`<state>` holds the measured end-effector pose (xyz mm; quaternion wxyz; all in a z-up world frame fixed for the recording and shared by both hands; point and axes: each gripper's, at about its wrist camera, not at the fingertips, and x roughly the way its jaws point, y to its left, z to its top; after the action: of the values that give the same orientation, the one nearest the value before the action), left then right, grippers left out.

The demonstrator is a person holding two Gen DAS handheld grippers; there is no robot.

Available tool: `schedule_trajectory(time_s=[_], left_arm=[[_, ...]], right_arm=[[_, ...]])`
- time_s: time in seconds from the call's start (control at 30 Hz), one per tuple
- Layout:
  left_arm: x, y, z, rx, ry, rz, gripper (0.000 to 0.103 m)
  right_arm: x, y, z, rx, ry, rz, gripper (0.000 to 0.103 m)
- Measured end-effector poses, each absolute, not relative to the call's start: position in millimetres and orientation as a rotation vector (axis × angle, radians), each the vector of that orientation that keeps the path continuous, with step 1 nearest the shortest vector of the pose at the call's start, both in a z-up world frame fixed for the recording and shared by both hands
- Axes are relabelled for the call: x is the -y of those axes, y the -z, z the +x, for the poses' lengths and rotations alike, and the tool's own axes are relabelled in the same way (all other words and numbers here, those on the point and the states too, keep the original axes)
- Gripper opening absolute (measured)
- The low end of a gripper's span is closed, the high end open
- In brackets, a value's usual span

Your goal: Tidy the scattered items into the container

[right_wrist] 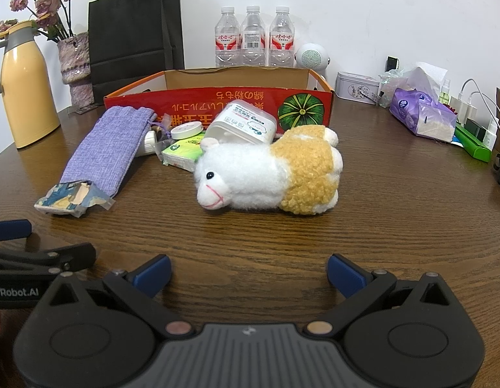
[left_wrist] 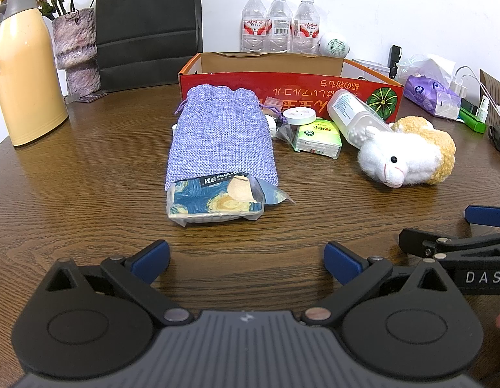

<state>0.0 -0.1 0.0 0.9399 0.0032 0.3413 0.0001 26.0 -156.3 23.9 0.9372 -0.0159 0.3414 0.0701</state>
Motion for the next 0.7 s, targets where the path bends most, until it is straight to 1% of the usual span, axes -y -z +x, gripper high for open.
schedule_trajectory(time_s=[0.27,0.33,0.37,0.43,0.53,0.7], left_arm=[[0.5,-0.1,1.6,-0.697,-0.013,0.006,0.103],[0.9,-1.5,1.3,-0.694,-0.004,0.017,0.103],[-0.3,-3.1,0.5,-0.694,0.003,0.021,0.103],[-8.6,-10.3,1.2,-0.660,-0.009,0.003,0.103],[-22.5,-18.5,12.8,-0.597,-0.041,-0.029,0.103],[-24.3,-12.4,39.1,-0.659,-0.018,-0.085,0.103]], right_arm=[[156.5,-24.2,32.7,-0.698,-0.157,-0.041,0.103],[162.6,-29.8,31.4,-0.702,-0.176,-0.048,0.094],[170.2,-37.6,28.8,-0.665,-0.177,-0.037,0.095],[183.6,-51.1,28.4,-0.575,-0.188,-0.005,0.102],[194.1,-60.2,47.5,-0.546,-0.211,0.039,0.102],[200.8,-55.8,89.1,-0.564,-0.196,0.119,0.102]])
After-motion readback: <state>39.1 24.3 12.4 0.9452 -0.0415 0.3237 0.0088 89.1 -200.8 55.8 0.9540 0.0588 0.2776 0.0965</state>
